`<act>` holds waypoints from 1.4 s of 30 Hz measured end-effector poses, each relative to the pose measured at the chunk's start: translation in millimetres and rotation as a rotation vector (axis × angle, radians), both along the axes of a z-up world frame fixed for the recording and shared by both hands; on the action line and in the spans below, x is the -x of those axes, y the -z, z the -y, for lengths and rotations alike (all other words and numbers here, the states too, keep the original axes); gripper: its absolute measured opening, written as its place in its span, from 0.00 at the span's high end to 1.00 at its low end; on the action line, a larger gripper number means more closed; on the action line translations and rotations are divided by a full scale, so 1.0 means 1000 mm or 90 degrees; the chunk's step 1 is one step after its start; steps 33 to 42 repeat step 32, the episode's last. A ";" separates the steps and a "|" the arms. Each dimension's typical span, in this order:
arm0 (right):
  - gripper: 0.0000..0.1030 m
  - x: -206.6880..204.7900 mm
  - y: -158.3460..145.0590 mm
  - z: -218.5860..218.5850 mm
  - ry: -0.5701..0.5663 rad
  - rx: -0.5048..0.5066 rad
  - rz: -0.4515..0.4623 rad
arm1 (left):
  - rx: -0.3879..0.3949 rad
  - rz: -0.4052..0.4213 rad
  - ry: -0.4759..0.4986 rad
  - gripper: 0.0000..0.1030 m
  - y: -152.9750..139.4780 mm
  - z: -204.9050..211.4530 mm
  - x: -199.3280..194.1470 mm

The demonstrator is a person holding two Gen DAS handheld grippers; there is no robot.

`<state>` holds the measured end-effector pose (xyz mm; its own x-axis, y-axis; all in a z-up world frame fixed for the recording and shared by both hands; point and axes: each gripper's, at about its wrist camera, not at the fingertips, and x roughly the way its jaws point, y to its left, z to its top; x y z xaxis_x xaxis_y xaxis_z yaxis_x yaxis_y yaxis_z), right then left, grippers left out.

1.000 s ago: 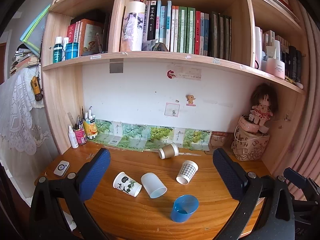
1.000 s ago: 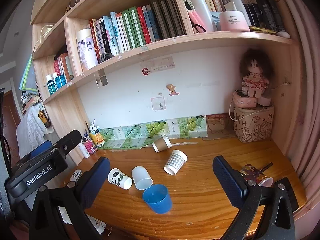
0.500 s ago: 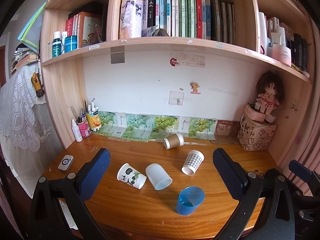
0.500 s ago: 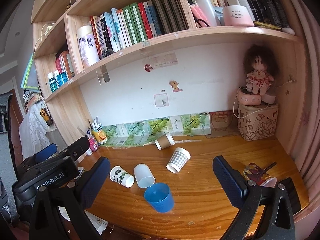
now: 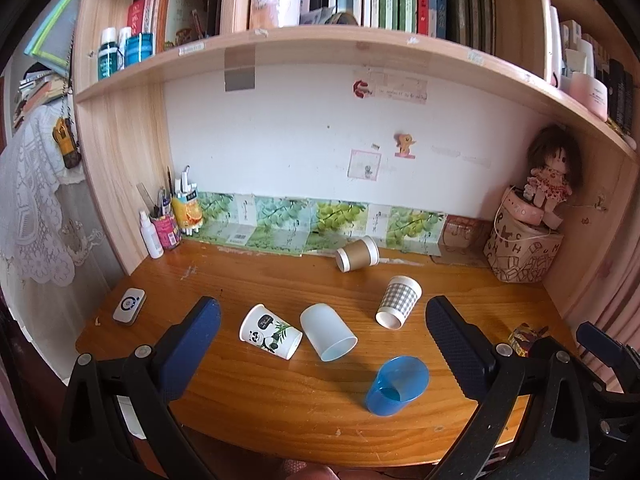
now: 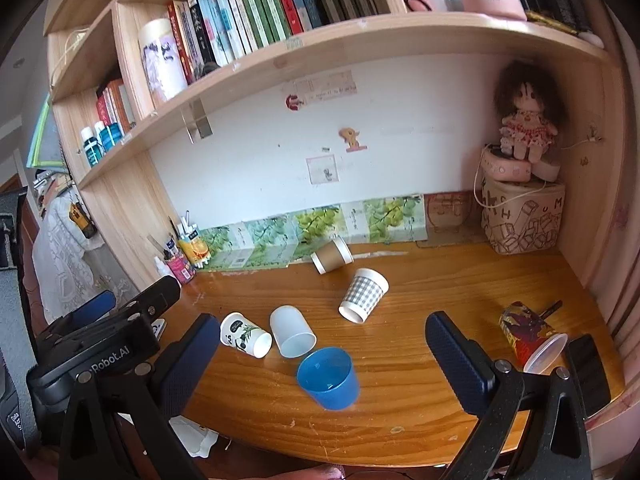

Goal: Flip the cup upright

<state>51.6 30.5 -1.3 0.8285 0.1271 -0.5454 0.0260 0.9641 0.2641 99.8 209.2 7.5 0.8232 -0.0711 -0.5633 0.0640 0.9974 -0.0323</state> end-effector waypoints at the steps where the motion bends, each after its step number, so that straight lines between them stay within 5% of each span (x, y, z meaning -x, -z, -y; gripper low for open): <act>1: 0.00 -0.004 0.001 -0.002 0.002 -0.002 -0.008 | 0.001 -0.008 0.003 0.01 0.002 -0.002 -0.006; 23: 0.00 -0.102 0.012 -0.066 0.091 -0.036 -0.116 | -0.009 -0.091 0.102 0.01 0.007 -0.058 -0.121; 31: 0.00 -0.101 0.016 -0.078 0.142 -0.037 -0.157 | -0.003 -0.119 0.160 0.01 0.013 -0.059 -0.134; 42: 0.00 -0.101 0.017 -0.079 0.148 -0.037 -0.161 | -0.001 -0.122 0.163 0.01 0.014 -0.060 -0.135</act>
